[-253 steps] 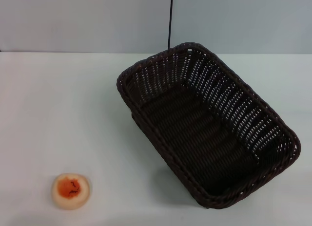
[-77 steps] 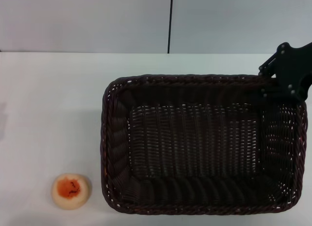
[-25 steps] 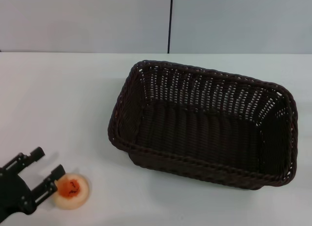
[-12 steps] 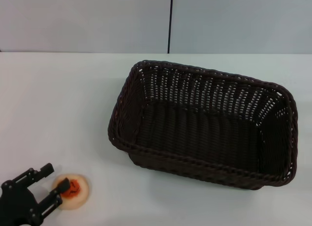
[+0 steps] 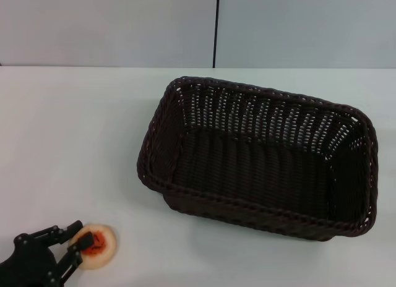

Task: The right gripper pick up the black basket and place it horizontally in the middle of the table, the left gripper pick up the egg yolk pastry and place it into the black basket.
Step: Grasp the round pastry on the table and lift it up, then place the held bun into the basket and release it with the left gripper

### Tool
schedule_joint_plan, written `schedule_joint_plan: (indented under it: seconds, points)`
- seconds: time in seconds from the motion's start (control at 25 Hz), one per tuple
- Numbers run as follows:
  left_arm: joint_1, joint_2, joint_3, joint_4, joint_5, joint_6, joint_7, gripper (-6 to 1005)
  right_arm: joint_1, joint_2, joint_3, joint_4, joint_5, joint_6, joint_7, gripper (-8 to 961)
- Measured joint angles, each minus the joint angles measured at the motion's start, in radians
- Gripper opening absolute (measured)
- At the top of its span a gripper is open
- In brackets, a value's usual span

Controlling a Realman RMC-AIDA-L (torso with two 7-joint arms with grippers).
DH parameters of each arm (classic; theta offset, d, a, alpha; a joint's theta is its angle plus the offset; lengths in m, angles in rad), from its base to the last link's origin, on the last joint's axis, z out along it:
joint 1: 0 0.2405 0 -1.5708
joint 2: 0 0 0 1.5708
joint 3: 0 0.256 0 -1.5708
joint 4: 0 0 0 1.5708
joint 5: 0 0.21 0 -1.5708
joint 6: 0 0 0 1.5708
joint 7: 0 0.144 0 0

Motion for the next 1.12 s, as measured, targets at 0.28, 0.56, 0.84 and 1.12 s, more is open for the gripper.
schedule_joint_plan:
  seconds: [0.28,0.56,0.84,1.12]
  points:
    - [-0.004,-0.001,-0.002,-0.006,-0.001,0.008,-0.004,174,0.002,0.000,0.000,0.002,-0.001,0.003,0.000,300]
    - [-0.025,-0.001,-0.094,-0.023,-0.024,0.143,-0.049,58,0.007,0.000,-0.001,0.012,-0.006,0.005,0.000,300]
    - [-0.138,-0.003,-0.240,-0.154,-0.032,0.187,-0.054,49,0.007,0.000,-0.001,0.021,-0.041,0.005,0.000,300]
    - [-0.269,-0.009,-0.206,-0.217,-0.017,0.163,-0.037,47,0.001,0.000,-0.001,0.039,-0.044,0.006,0.000,300]
